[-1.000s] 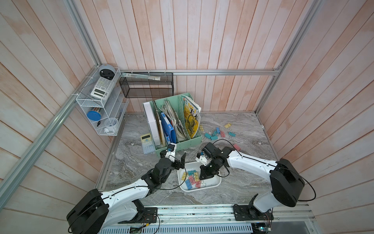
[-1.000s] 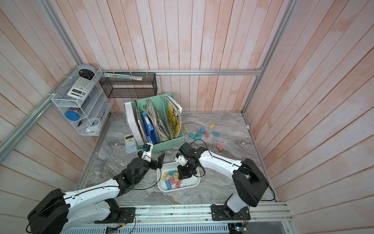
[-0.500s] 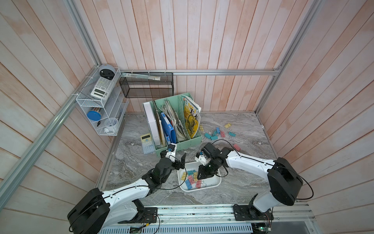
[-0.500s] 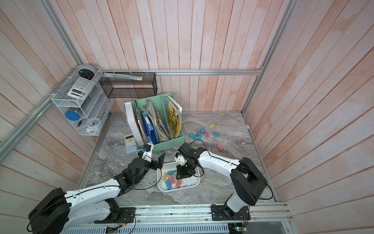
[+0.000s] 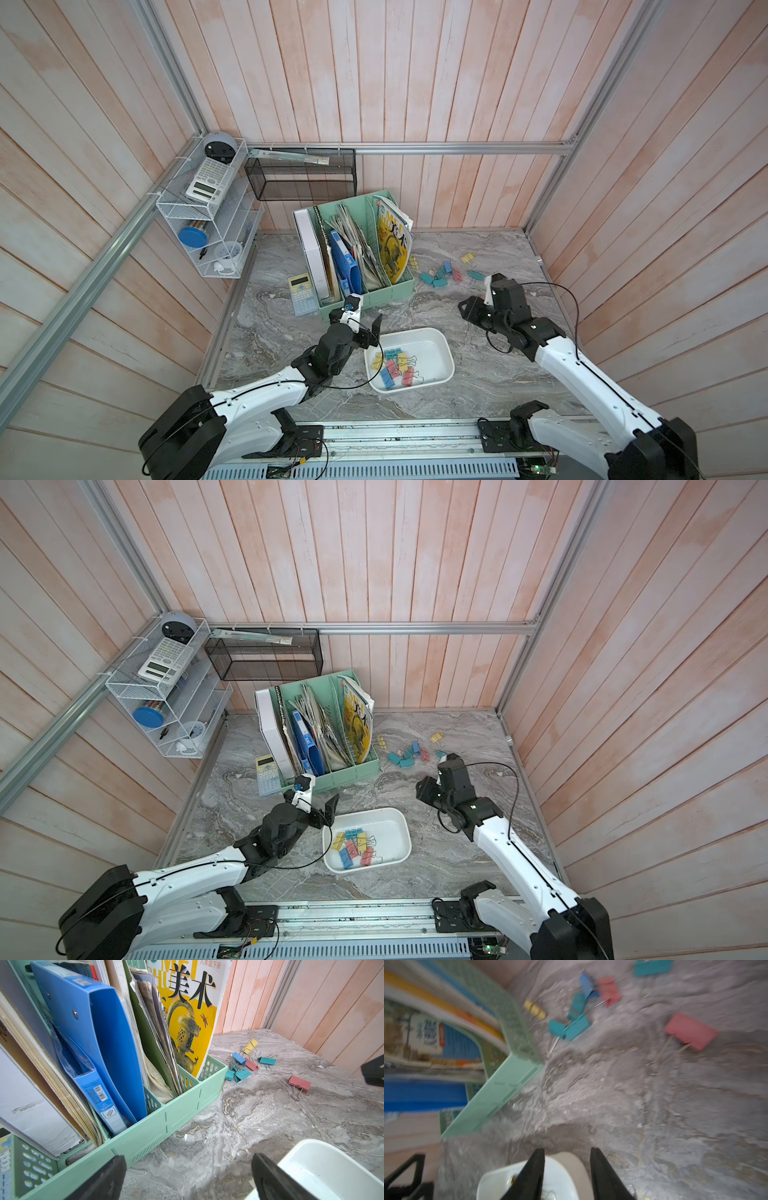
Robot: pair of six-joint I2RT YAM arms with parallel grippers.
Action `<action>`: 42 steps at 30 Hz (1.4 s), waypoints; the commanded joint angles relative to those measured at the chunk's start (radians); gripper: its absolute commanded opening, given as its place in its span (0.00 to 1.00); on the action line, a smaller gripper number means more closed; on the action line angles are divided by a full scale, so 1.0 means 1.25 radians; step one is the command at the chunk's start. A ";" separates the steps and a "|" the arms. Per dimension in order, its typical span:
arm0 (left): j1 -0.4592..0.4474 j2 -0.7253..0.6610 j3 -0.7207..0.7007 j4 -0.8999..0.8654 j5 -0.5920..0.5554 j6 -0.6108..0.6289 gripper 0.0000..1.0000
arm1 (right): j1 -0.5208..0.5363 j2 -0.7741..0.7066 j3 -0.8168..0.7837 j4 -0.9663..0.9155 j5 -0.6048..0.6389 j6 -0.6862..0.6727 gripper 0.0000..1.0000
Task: Put the binder clips in the storage box
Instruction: Pick up the binder clip at the center of the board.
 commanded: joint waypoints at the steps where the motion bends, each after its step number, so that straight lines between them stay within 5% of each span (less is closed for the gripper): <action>1: -0.004 0.006 0.005 0.007 -0.001 0.005 1.00 | -0.082 -0.026 -0.063 0.112 0.142 0.163 0.47; 5: -0.004 0.006 0.005 0.009 -0.001 0.005 1.00 | -0.126 0.058 -0.004 0.072 0.163 0.101 0.54; 18: -0.004 0.010 0.008 0.006 0.000 0.007 1.00 | -0.138 0.607 0.436 -0.322 0.210 -0.148 0.68; 19: -0.004 0.010 0.009 0.006 -0.001 0.007 1.00 | -0.137 0.625 0.443 -0.324 0.224 -0.149 0.70; 20: -0.004 0.011 0.009 0.006 -0.001 0.007 1.00 | -0.138 0.635 0.443 -0.316 0.231 -0.151 0.86; 22: -0.003 0.010 0.010 0.005 -0.002 0.007 1.00 | -0.137 0.652 0.434 -0.284 0.221 -0.168 0.90; 35: -0.005 0.020 0.012 0.007 0.003 0.007 1.00 | -0.138 0.720 0.479 -0.228 0.202 -0.147 0.92; 42: -0.005 0.022 0.013 0.007 0.003 0.008 1.00 | -0.139 0.747 0.506 -0.229 0.231 -0.038 0.90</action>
